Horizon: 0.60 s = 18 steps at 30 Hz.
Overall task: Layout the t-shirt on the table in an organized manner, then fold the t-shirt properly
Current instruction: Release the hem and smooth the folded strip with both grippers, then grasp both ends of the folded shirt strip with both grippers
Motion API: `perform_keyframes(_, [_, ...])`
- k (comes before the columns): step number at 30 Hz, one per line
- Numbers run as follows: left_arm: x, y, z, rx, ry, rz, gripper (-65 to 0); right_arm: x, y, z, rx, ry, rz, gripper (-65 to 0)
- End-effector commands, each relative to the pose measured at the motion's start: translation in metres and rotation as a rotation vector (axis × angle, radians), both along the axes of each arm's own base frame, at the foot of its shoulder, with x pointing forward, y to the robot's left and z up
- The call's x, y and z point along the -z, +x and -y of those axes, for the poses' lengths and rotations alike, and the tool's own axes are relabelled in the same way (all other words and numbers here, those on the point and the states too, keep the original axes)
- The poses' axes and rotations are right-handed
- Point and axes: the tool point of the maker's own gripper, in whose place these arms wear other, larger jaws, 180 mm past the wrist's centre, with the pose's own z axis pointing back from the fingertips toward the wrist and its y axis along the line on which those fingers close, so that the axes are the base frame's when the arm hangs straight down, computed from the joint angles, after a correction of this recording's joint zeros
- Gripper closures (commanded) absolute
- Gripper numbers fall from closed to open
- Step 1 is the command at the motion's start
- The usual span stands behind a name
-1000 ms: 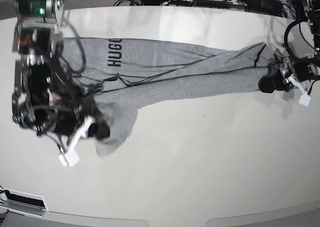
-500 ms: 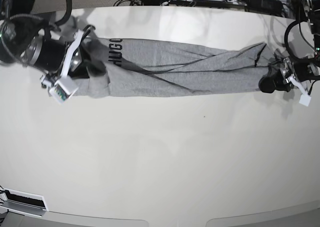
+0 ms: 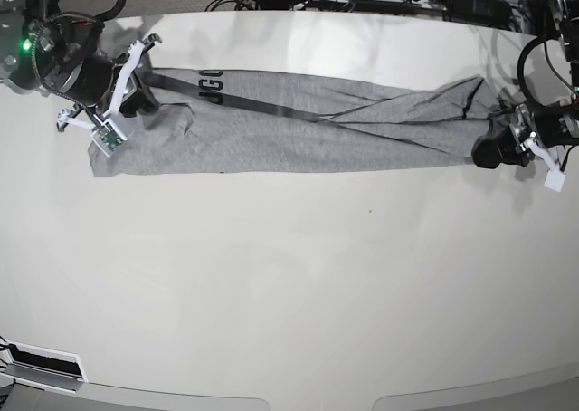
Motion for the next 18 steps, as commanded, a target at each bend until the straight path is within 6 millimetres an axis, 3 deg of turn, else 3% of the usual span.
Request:
perform_keyframes(1, [-0.012,0.005,-0.016,-0.005,0.026,0.016,-36.7,-0.001,0.01,0.011,0.04,-0.022,0.019,-10.2])
perform_keyframes(3, [-0.019,0.006,-0.019,-0.01,0.007,0.026,-36.7,0.008,0.019,0.029,0.137,-0.068,-0.003,-21.6])
perform_keyframes(5, [-0.028,0.007,-0.023,-0.014,-0.014,0.037,-36.7,0.007,0.025,0.04,0.2,-0.097,-0.027,-27.9])
perform_keyframes(10, [-0.057,0.013,-0.043,-0.004,-0.022,0.068,-36.7,-0.02,0.042,0.055,0.254,-0.155,0.0,-27.8])
perform_keyframes(14, [-0.093,0.024,-0.081,-0.08,0.012,0.155,-36.7,-0.057,0.058,0.061,0.337,-0.122,0.122,-27.8])
perform_keyframes(18, [-0.12,0.024,-0.119,-0.165,0.067,0.216,-36.7,-0.067,0.063,0.049,0.302,-0.038,0.162,-25.3])
